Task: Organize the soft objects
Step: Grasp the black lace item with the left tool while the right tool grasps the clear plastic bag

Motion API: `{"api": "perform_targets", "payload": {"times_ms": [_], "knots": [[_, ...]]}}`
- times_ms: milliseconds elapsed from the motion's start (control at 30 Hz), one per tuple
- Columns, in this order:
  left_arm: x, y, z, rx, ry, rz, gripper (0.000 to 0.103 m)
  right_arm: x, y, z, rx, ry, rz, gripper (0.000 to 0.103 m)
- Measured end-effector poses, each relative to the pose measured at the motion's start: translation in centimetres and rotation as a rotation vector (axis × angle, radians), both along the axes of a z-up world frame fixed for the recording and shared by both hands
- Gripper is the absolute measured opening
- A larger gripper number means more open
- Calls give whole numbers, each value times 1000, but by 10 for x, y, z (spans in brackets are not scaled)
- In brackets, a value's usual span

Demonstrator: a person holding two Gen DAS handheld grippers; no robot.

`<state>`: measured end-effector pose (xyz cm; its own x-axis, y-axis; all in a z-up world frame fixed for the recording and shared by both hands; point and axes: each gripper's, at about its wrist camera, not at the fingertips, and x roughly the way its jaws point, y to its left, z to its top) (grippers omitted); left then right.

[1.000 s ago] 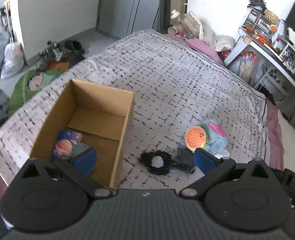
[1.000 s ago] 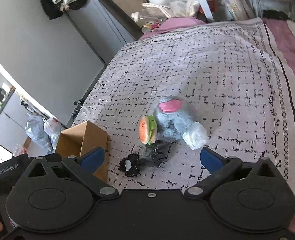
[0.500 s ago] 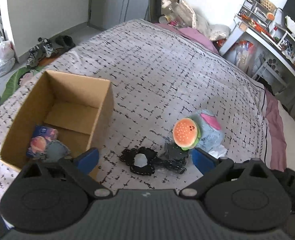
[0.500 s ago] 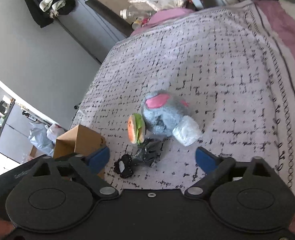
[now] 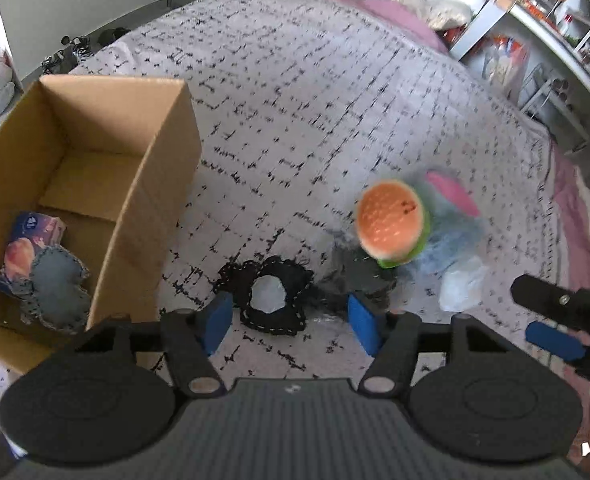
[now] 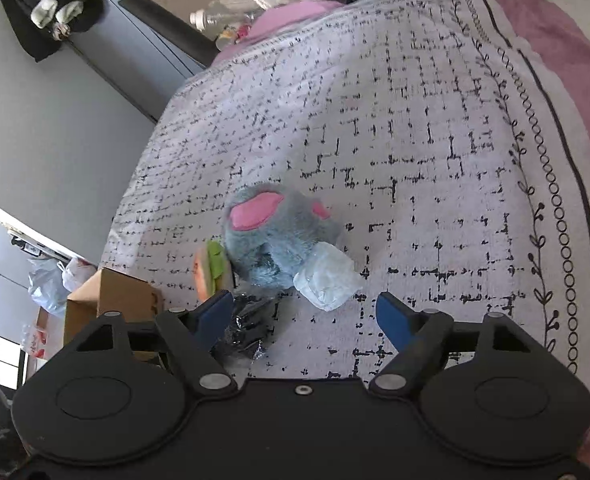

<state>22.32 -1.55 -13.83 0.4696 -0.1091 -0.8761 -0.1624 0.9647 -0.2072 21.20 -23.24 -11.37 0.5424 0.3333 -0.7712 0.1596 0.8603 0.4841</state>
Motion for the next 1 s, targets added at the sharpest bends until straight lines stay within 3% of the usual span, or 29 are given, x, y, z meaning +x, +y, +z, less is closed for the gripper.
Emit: {"api": "perform_targets", "payload": {"times_ms": [267,433,633,833,933,1000], "knots": [[12,-1,-29,60,68,-22,63,16,6,-14,-10,32,27,78],[20,-7,-35,127,62,-61,63,25,15,-24,-65,55,65,78],[27,-1,-45,97,92,-60,62,35,20,-34,-109,67,79,79],[30,0,-45,65,109,-63,22,42,29,-37,-174,51,99,78],[29,1,-40,64,108,-75,19,44,33,-42,-220,57,119,73],[28,1,-36,63,106,-83,18,46,32,-46,-230,73,125,56]]}}
